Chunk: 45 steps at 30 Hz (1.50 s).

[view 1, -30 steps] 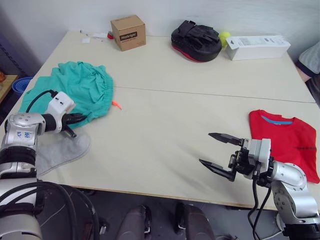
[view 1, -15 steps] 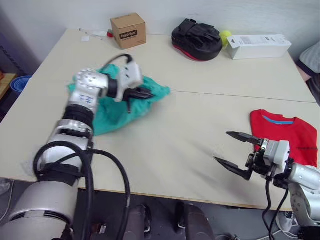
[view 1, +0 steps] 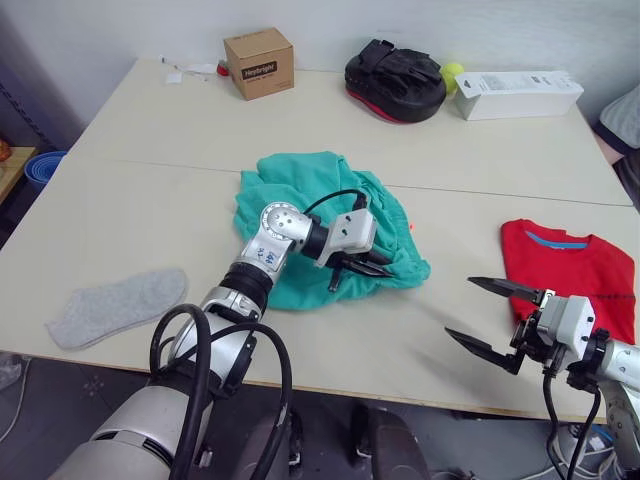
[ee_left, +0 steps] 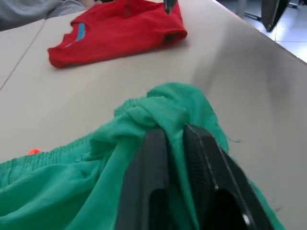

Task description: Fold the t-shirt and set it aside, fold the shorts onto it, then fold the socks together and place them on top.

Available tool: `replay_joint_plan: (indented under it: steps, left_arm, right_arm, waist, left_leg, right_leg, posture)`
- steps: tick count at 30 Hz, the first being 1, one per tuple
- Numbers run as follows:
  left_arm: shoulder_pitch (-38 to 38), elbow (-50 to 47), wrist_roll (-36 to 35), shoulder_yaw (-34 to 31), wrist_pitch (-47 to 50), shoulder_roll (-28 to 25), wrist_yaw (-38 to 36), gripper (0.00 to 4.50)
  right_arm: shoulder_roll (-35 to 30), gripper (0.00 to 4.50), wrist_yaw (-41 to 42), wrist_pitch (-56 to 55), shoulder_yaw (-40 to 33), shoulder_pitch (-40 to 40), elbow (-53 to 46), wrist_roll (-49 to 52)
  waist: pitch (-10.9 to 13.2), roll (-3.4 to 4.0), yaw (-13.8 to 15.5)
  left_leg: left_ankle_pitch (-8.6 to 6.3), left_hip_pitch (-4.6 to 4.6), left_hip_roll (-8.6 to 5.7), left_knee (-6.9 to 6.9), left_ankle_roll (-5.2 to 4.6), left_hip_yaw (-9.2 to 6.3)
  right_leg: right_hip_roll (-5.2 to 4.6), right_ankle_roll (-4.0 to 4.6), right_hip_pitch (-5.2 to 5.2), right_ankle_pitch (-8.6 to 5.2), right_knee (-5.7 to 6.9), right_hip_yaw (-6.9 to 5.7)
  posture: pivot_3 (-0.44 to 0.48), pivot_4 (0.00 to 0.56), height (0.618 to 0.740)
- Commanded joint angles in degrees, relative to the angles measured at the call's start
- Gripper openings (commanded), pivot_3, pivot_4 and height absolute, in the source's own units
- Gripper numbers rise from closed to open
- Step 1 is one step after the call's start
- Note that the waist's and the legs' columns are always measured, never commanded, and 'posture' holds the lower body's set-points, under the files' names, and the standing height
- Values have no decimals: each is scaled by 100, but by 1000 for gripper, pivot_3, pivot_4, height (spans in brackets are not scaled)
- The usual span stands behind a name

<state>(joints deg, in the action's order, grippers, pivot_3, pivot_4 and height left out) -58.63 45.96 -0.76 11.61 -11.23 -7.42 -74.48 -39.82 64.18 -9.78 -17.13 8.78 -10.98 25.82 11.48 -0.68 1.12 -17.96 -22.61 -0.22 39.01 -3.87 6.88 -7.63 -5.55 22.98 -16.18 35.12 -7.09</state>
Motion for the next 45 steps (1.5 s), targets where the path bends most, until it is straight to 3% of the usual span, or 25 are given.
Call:
replay_joint_plan:
  steps: [1, 5, 8, 10, 13, 17, 20, 24, 29, 31, 34, 35, 41, 45]
  left_arm:
    - [442, -1674, -829, -414, 1091, -483, -230, 2021]
    - [1281, -3489, -1332, -709, 1763, -1377, -311, 3300]
    - [1874, -4167, -1143, -846, 1899, -2034, 5, 3300]
    - [2444, -4552, -867, -815, 1723, -2608, 18, 3636]
    - [3265, -5075, -574, -1018, 1611, -2937, 683, 4484]
    - [4344, -5404, 73, -709, 1045, -3330, 1027, 4484]
    - [4481, -5221, 268, -628, 992, -3067, 1631, 4484]
    - [4448, -4940, 650, -507, 1100, -2866, 2283, 3568]
    - [3951, -4315, 788, -425, 954, -2960, 2579, 2022]
    - [3798, -4150, 514, -304, 1106, -3143, 2034, 1358]
    - [4084, -4761, -640, -286, 1776, -3587, 607, 378]
    - [4210, -5068, -1012, -330, 1926, -3756, 251, 18]
    - [4974, -6579, -2232, -671, 3240, -4656, -409, 18]
    - [5426, -7217, -2750, -936, 4120, -5148, -280, 18]
  right_arm:
    - [-191, 4500, -52, 198, 180, -129, -243, -110]
    - [-300, 4500, 51, 173, 564, -474, -240, -370]
    - [-344, 4500, 175, 123, 999, -742, -219, -643]
    - [-293, 4500, 200, -205, 1356, -1089, 21, -1053]
    - [-140, 4500, -51, -922, 1749, -1666, 714, -1772]
    - [-70, 4500, -357, -1547, 2036, -2372, 1598, -2350]
    - [-90, 4500, -333, -1833, 2218, -2649, 2050, -2481]
    - [-74, 3545, -402, -2055, 2384, -3089, 2586, -2636]
    - [-56, 1767, -395, -2054, 2452, -3326, 2613, -2592]
    - [-154, 1018, -179, -1836, 2460, -3309, 2483, -2368]
    - [-328, 0, 354, -1361, 2428, -3173, 2165, -1780]
    - [-444, 0, 645, -1132, 2412, -3050, 1941, -1467]
    - [-1215, 0, 1761, -169, 2145, -2008, 520, 19]
    - [-1695, 0, 1845, 768, 1857, -1241, -419, 683]
  waist:
    - [1, 6, -28]
    - [5, 20, -122]
    - [2, 25, -125]
    - [2, 26, -125]
    - [5, 34, -134]
    - [8, 41, -106]
    - [5, 47, -52]
    - [-1, 59, -62]
    - [-1, 60, -85]
    - [-1, 60, -122]
    - [-2, 61, -189]
    - [-1, 63, -223]
    - [3, 68, -235]
    - [5, 71, -187]
  left_leg:
    - [-1, 1, 1, 0, 1, -1]
    - [-1, 6, 4, 0, 5, -5]
    - [-2, 32, 5, -1, 8, -15]
    - [-3, 35, 4, -1, 10, -18]
    - [-11, 35, 3, -3, 19, -18]
    - [-33, 32, 0, -3, 56, -21]
    - [-34, 30, -1, -2, 57, -33]
    - [-33, 37, -4, -2, 56, -28]
    - [-26, 42, -2, -3, 56, -29]
    - [-24, 43, -2, -2, 56, -29]
    - [-21, 42, 2, -3, 50, -26]
    - [-12, 42, 6, -6, 34, -25]
    - [-18, 26, 13, -5, 30, -48]
    - [-45, 30, 11, -6, 57, -58]
  right_leg:
    - [1, 0, 0, 0, 1, 0]
    - [1, 6, -4, -3, 7, 1]
    - [2, 6, -40, -4, -4, -4]
    - [1, 6, -42, -4, -5, -4]
    - [-2, 6, -41, -4, -9, -2]
    - [-6, 7, -37, -4, -13, -1]
    - [-8, 8, -43, -5, -14, -3]
    - [-11, 7, -49, -4, -9, 1]
    - [-9, 8, -46, -4, 8, -1]
    - [-9, 8, -46, -4, 12, -1]
    - [-6, 15, -40, -9, 28, -2]
    - [-2, 20, -40, -12, 39, -3]
    - [3, 29, -44, -22, 15, -25]
    - [-3, 26, -57, -21, -21, -24]
  posture:
    - [0, 150, 740]
    - [0, 150, 740]
    - [0, 150, 740]
    - [0, 150, 740]
    - [0, 150, 740]
    - [0, 150, 740]
    - [0, 150, 740]
    - [0, 150, 740]
    - [0, 150, 740]
    - [0, 150, 740]
    - [0, 150, 740]
    - [0, 150, 740]
    - [0, 150, 740]
    - [0, 150, 740]
